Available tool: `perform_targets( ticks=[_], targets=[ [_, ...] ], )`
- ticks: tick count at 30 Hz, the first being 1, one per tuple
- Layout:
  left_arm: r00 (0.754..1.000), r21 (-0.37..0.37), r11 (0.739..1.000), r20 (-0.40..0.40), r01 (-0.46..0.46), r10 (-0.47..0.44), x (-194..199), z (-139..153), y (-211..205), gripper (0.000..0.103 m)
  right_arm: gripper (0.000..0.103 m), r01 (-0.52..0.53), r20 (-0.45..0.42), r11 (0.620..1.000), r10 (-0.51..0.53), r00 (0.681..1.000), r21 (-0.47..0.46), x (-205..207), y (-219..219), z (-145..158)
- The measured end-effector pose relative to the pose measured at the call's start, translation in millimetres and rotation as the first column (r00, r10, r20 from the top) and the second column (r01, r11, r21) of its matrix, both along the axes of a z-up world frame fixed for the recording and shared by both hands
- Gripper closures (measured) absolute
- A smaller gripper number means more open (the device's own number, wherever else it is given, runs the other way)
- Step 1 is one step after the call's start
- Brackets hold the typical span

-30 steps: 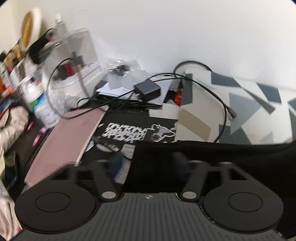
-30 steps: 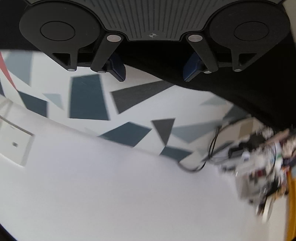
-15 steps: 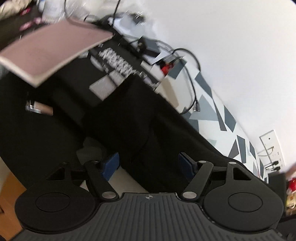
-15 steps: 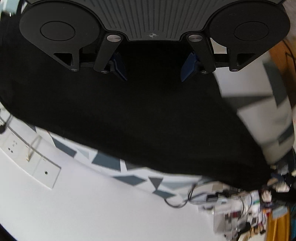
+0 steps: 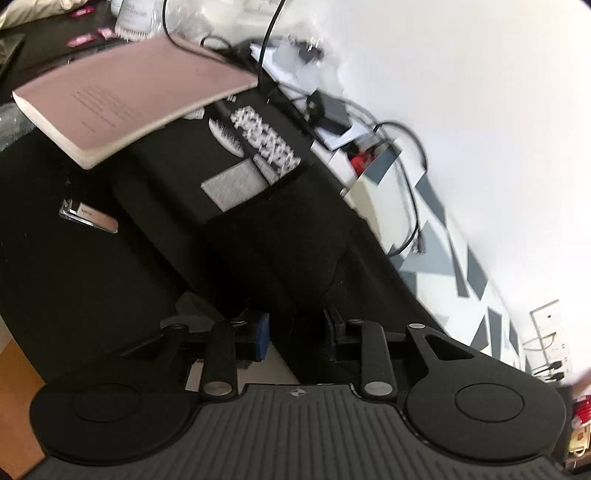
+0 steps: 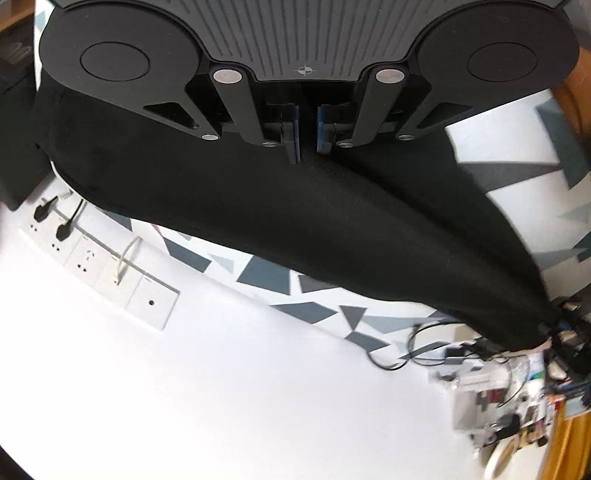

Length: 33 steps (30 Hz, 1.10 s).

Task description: Fold clothes

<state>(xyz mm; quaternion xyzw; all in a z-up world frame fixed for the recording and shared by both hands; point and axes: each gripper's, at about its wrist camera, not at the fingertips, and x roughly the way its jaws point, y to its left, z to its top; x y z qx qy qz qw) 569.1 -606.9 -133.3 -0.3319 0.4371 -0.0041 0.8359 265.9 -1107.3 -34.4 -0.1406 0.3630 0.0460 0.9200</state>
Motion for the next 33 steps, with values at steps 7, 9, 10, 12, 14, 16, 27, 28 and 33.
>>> perform_targets(
  ticks=[7,9,10,12,14,16,27,28,33],
  targets=[
    [0.998,-0.024,0.998,-0.039,-0.054,0.053,-15.6,1.7,9.0,0.025,0.071,-0.043,-0.118,0.998,0.039,0.992,-0.039,-5.0,23.6,-38.7],
    [0.997,-0.059,0.996,-0.021,-0.07,0.069,-26.4,3.1,11.6,0.016,0.061,-0.037,-0.093,0.999,0.038,0.995,0.011,-8.5,23.6,-31.1],
    [0.998,-0.081,0.995,-0.026,-0.067,0.065,-28.7,0.7,11.3,0.015,0.059,-0.029,-0.081,0.999,0.032,0.996,0.037,-10.8,22.6,-27.1],
    [0.997,-0.111,0.992,-0.05,-0.06,0.055,-30.2,-6.2,6.9,0.015,0.055,0.013,-0.061,0.996,-0.007,0.998,0.09,-10.2,15.9,-19.9],
    [0.996,-0.141,0.988,-0.074,-0.061,0.051,-30.1,-14.1,-2.2,0.015,0.053,0.081,-0.051,0.985,-0.075,0.996,0.152,-8.1,3.3,-16.4],
    [0.997,-0.193,0.98,-0.074,-0.045,0.031,-30.8,-18.2,-16.3,0.015,0.052,0.164,-0.05,0.961,-0.157,0.986,0.222,-1.7,-13.6,-15.5],
    [0.999,-0.12,0.992,-0.012,-0.046,0.045,-17.3,-21.7,-67.6,0.016,0.045,0.411,-0.082,0.818,-0.415,0.906,0.402,-8.1,-63.8,-25.7],
    [0.998,-0.123,0.991,-0.005,-0.058,0.057,-15.4,-20.3,-68.6,0.019,0.044,0.422,-0.085,0.813,-0.426,0.901,0.401,-11.1,-65.5,-27.4],
    [0.988,-0.157,0.976,0.008,-0.148,0.151,-7.0,-19.2,-67.6,0.035,0.041,0.469,-0.076,0.791,-0.48,0.874,0.394,-15.7,-72.2,-32.7]
  ],
)
